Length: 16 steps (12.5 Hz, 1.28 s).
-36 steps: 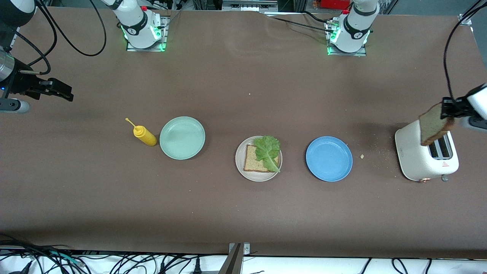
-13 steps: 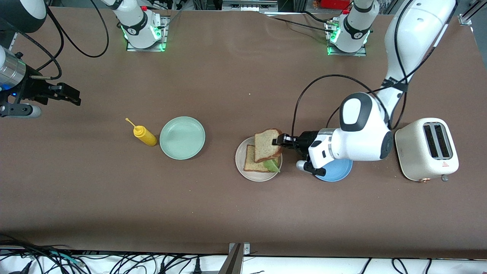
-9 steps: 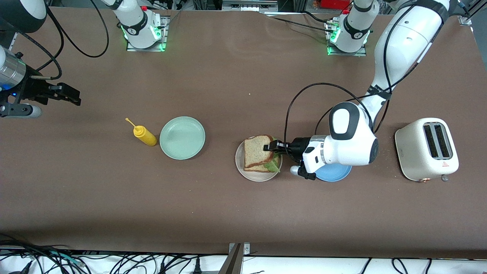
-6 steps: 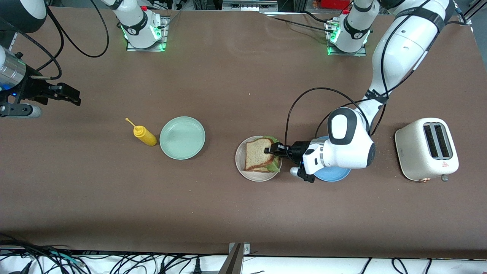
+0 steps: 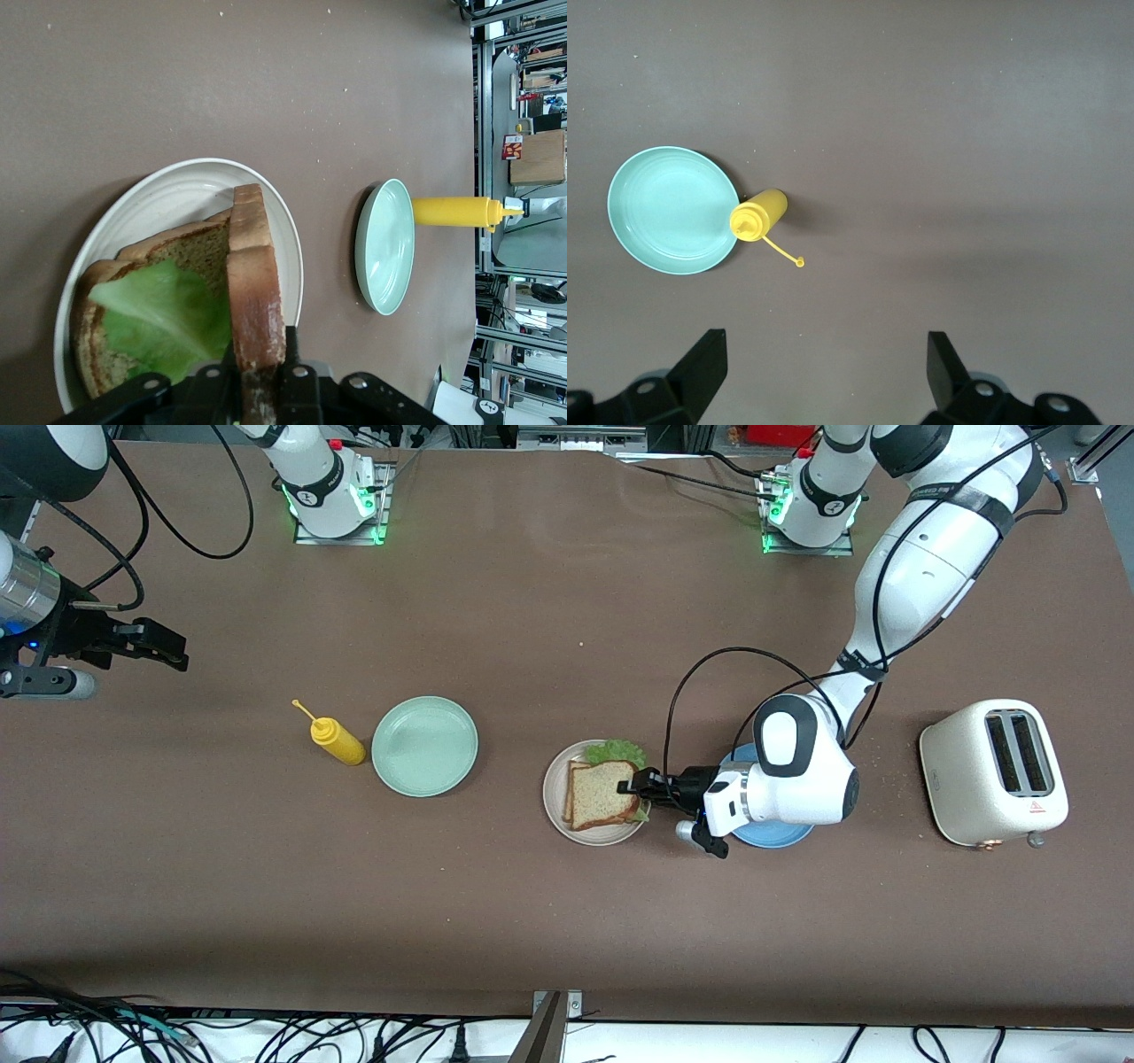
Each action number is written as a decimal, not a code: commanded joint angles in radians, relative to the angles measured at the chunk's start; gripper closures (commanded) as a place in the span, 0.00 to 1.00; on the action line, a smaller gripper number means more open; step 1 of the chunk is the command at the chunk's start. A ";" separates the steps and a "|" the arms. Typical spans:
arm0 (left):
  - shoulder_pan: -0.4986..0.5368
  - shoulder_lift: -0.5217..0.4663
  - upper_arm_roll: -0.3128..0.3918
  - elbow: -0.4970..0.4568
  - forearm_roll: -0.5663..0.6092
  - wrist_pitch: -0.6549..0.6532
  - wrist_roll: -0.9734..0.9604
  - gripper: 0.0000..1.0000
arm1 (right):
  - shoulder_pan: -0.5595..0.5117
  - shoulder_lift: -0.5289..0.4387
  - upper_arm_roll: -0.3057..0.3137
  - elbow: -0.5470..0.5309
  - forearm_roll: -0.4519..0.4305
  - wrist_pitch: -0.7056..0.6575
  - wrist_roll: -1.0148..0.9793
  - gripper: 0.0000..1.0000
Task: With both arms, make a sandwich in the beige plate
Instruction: 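Lower the bread onto the lettuce and open the left gripper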
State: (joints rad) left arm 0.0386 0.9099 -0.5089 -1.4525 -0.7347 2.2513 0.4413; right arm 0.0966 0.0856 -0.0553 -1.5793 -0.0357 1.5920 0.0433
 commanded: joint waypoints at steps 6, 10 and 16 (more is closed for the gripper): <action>0.058 -0.046 0.006 0.006 0.144 -0.016 0.020 0.00 | 0.000 0.008 0.000 0.016 -0.003 -0.001 0.000 0.00; 0.072 -0.078 0.019 0.004 0.170 -0.076 0.017 0.00 | 0.003 0.008 0.000 0.016 -0.003 -0.001 0.000 0.00; 0.078 -0.241 0.076 0.006 0.410 -0.234 -0.178 0.00 | 0.003 0.011 0.000 0.016 -0.003 0.002 0.000 0.00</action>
State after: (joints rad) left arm 0.1204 0.7631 -0.4460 -1.4305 -0.4482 2.0910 0.3863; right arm 0.0969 0.0879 -0.0552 -1.5793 -0.0357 1.5932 0.0433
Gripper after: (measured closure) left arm 0.000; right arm 0.000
